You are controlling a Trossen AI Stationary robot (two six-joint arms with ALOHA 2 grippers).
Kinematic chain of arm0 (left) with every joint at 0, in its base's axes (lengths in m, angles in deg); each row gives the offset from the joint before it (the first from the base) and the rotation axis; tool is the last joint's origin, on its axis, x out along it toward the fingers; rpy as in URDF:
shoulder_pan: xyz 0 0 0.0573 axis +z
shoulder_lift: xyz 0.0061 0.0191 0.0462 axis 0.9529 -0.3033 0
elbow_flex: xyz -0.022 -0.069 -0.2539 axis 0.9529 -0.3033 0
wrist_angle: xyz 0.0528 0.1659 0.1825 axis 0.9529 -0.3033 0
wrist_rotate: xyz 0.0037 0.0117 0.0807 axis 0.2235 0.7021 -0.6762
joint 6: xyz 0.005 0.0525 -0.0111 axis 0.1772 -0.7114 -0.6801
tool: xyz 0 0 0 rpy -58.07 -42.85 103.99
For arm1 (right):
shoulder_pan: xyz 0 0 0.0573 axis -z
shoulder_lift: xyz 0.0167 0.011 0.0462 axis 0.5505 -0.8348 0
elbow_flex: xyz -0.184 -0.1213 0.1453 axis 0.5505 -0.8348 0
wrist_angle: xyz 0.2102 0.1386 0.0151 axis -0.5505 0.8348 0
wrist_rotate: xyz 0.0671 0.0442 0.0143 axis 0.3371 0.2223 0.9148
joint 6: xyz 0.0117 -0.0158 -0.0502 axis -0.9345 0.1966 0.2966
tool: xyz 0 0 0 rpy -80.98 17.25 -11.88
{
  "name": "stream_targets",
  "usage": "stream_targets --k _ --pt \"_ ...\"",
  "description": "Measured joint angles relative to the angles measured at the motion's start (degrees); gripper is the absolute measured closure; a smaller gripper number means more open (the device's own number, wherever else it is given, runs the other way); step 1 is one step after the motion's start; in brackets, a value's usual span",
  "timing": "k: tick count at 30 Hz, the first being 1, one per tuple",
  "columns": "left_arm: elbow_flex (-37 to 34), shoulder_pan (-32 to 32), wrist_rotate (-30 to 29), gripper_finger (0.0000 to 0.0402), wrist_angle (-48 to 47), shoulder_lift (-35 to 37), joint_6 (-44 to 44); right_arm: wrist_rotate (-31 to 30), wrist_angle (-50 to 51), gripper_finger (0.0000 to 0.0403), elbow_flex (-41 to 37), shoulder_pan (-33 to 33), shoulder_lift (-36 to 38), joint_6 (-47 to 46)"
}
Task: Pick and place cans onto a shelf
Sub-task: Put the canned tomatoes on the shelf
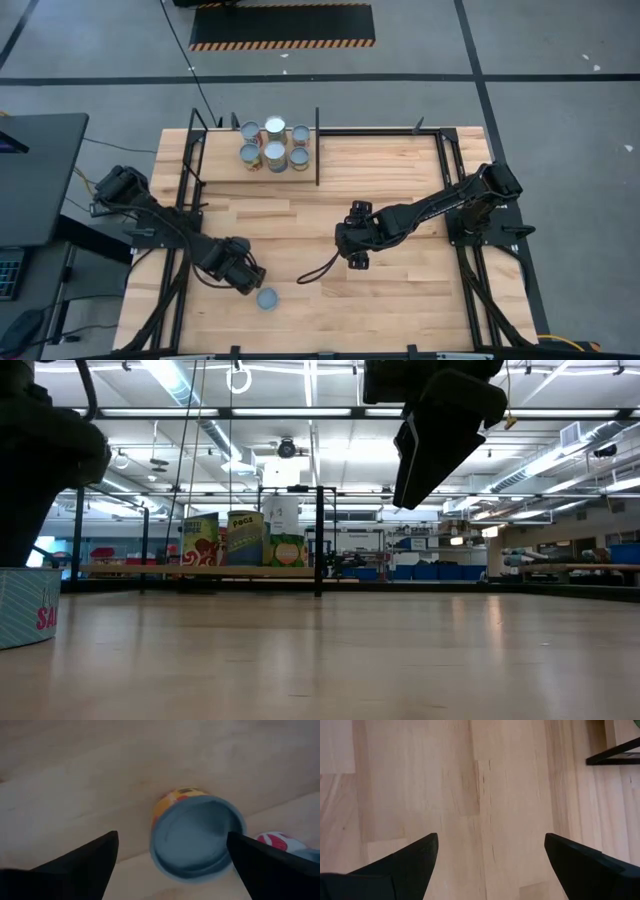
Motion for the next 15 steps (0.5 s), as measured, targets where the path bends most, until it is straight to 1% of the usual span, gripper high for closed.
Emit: stream_targets --k 5,9,12,15 --pt "-0.01 0.98 0.37 0.0024 -0.12 0.0 -0.89 0.0 -0.07 0.0029 0.0 0.0 0.0 0.04" --pt "1.39 0.52 0.51 0.0024 -0.02 0.0 0.64 0.0 -0.04 0.0029 0.0 0.0 0.0 0.14" --pt "2.61 -0.08 -1.36 0.0024 0.09 0.02 2.34 0.0 -0.05 0.0029 0.0 0.0 0.0 0.28" --pt "2.5 -0.34 -1.49 0.0024 0.7 0.02 3.97 0.0 -0.07 0.0029 0.0 0.0 0.0 0.28"
